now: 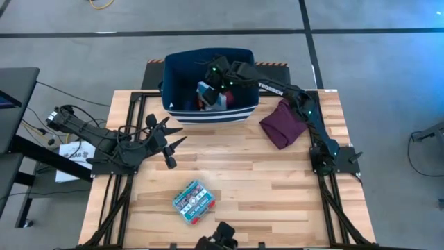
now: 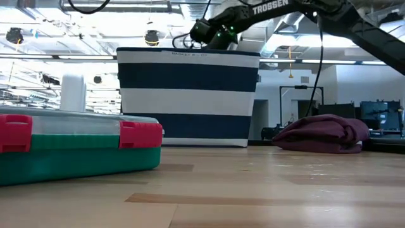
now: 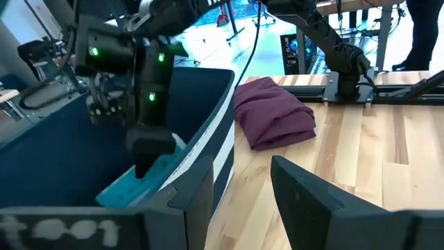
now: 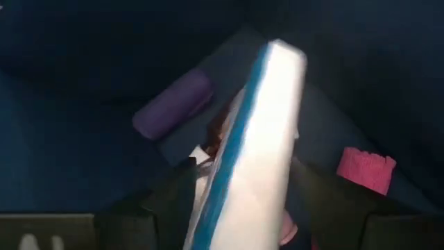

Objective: Pick & place medical supplies in basket/bin
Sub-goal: Put the medicine organizer into the blue bin, then put the first aid kit box into the blue bin

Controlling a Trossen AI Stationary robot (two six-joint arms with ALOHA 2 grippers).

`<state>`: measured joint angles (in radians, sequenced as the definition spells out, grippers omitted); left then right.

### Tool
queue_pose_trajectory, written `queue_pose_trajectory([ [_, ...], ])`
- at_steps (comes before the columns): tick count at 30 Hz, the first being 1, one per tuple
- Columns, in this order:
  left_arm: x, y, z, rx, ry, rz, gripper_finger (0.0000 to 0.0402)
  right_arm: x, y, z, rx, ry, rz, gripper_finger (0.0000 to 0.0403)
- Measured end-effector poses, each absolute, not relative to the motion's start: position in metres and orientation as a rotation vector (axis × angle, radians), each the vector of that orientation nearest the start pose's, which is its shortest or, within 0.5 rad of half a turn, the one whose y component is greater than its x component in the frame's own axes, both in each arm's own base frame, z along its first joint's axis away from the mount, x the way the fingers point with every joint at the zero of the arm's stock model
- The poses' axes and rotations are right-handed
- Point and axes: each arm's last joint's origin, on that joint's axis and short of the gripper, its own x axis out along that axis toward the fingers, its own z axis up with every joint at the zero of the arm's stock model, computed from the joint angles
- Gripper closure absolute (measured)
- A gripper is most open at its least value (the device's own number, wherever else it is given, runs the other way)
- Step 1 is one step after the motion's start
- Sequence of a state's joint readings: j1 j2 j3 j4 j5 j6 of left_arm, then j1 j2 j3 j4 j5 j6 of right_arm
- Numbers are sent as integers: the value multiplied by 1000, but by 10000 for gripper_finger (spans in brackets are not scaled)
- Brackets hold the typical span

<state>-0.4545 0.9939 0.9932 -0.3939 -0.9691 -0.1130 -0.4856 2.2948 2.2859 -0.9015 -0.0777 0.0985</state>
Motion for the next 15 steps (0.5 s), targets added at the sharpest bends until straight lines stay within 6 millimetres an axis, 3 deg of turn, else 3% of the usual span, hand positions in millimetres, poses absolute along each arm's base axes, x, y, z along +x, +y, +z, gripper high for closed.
queue_pose_trajectory([
  [7, 189, -66, 351, 134, 281, 520, 262, 430, -219, 317, 311, 859, -399, 162],
  [15, 190, -73, 329, -59, 464, 325, 262, 380, -170, 424, 214, 637, -352, 180],
])
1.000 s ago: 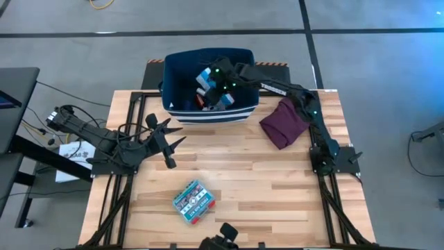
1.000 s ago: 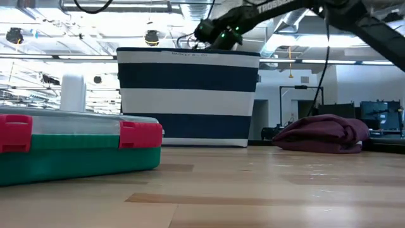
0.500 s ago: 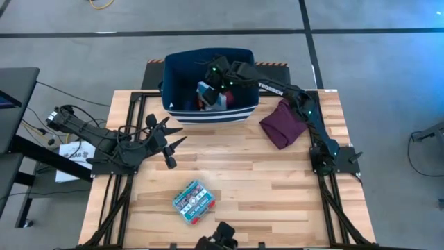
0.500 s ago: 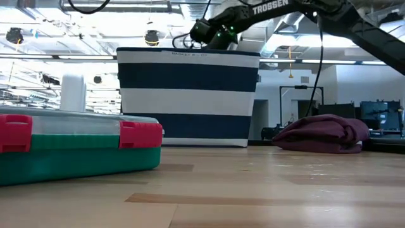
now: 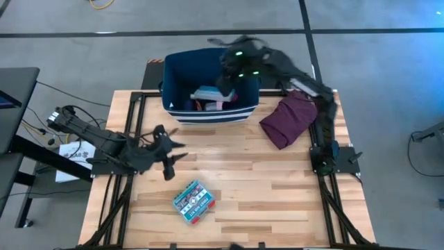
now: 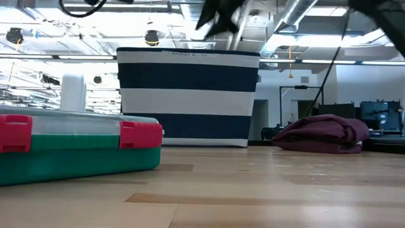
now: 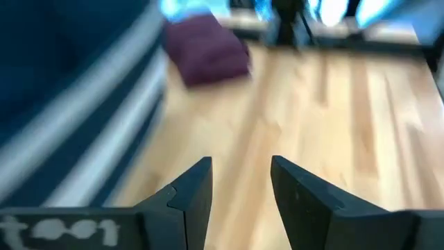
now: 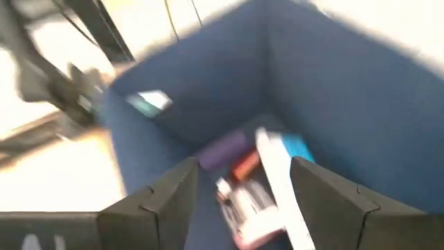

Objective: Pick & place medical supplies in basket/bin
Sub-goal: Put the first aid kit box into the blue bin

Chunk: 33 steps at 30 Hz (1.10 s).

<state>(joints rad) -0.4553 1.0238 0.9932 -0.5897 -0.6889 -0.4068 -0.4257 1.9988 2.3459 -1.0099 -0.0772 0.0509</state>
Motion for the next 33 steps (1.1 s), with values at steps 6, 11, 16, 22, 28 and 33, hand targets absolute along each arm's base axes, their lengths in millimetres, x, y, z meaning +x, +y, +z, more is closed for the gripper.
queue_pose_trajectory([
  [6, 209, -93, 300, -133, 650, 224, 262, 335, -113, 486, 153, 491, -263, 189],
  [11, 239, -116, 267, -261, 745, 228, 262, 317, -71, 507, 111, 444, -157, 195],
  [16, 275, -143, 247, -344, 936, 212, 262, 310, -42, 517, 88, 410, -73, 198],
  [22, 323, -176, 243, -373, 1055, 300, 262, 310, -25, 517, 77, 416, -21, 198],
  [28, 352, -208, 228, -321, 1216, 379, 262, 310, -15, 514, 113, 457, -1, 203],
  [33, 366, -241, 215, -338, 1284, 361, 262, 308, -7, 509, 158, 509, -57, 207],
])
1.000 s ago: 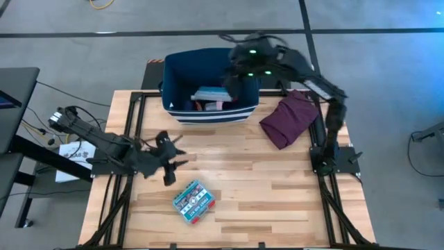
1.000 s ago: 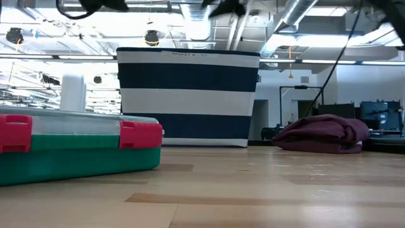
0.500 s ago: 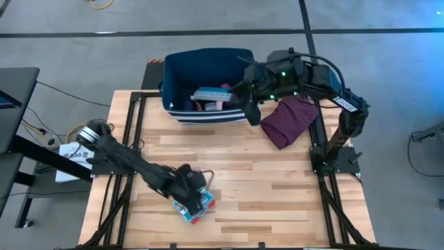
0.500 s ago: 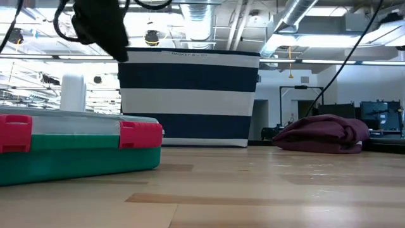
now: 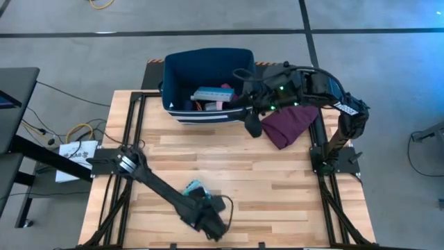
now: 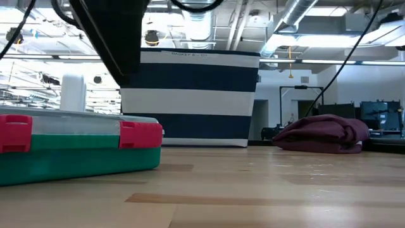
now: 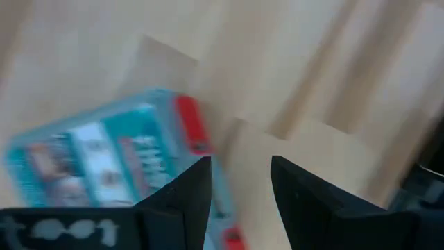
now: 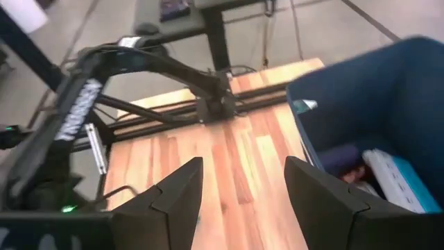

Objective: Pick & place medical supplies in basket/bin
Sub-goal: Put the first aid kit box into the blue bin

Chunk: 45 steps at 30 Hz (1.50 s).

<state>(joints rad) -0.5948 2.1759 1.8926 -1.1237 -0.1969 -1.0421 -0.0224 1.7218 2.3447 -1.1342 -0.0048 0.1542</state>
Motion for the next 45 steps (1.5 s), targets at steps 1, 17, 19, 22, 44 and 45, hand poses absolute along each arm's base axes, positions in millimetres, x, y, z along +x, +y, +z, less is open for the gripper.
queue_pose_trajectory([
  [1, 367, -248, 214, -337, 1285, 347, 262, 308, -6, 508, 163, 517, -70, 207],
  [17, 342, -268, 198, -248, 1268, 505, 262, 305, 27, 506, 165, 540, -98, 211],
  [19, 343, -266, 192, -240, 1271, 504, 262, 305, 28, 505, 164, 541, -95, 210],
  [22, 344, -260, 189, -217, 1289, 528, 262, 305, 28, 505, 164, 540, -97, 210],
  [44, 352, -260, 187, -240, 1274, 457, 262, 303, 34, 487, 188, 696, -110, 213],
  [45, 352, -259, 187, -237, 1275, 457, 262, 302, 34, 484, 186, 715, -113, 214],
])
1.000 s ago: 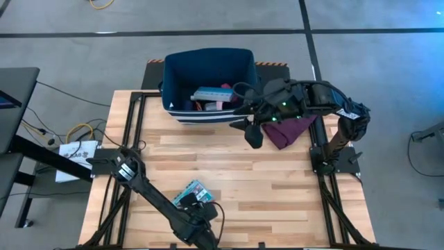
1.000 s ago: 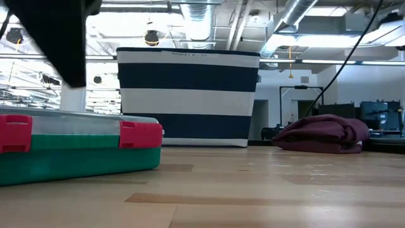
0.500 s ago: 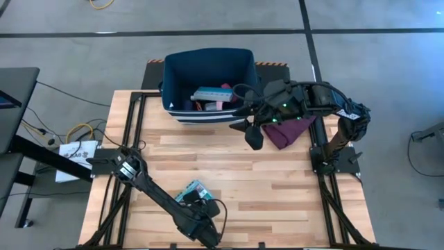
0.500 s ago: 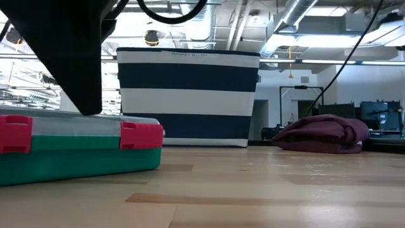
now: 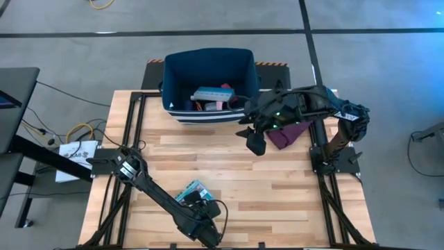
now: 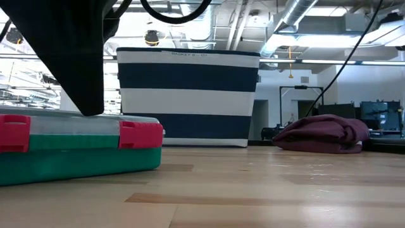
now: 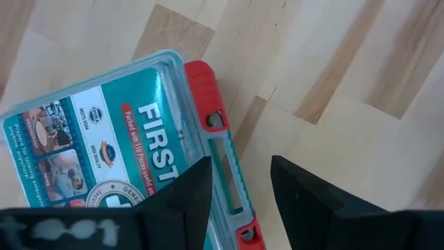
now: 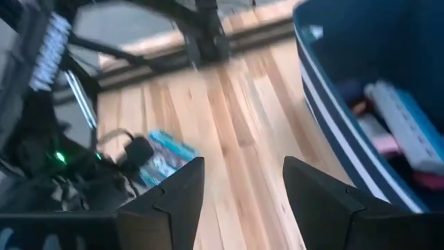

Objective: Pick & place medical supplies in basket/bin
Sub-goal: Put the first aid kit box into the blue bin

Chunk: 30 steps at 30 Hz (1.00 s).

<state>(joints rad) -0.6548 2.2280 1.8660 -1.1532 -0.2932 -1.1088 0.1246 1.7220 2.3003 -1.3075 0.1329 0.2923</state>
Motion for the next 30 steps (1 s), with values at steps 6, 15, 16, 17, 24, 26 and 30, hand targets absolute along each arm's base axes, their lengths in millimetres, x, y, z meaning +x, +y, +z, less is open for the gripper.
queue_pose_trajectory([
  [6, 352, -259, 187, -233, 1279, 461, 262, 300, 33, 463, 147, 882, -171, 219],
  [15, 353, -258, 187, -249, 1277, 451, 262, 297, 31, 448, 110, 1005, -211, 222],
  [16, 353, -258, 186, -250, 1278, 451, 262, 297, 31, 448, 110, 1004, -211, 221],
  [17, 353, -258, 185, -250, 1283, 450, 262, 297, 31, 448, 109, 1004, -211, 221],
  [24, 349, -254, 175, -243, 1292, 460, 262, 297, 31, 448, 105, 1000, -207, 223],
  [26, 349, -254, 174, -244, 1290, 460, 262, 297, 31, 448, 105, 999, -207, 222],
  [30, 352, -256, 175, -276, 1287, 449, 262, 297, 31, 448, 104, 998, -206, 221],
])
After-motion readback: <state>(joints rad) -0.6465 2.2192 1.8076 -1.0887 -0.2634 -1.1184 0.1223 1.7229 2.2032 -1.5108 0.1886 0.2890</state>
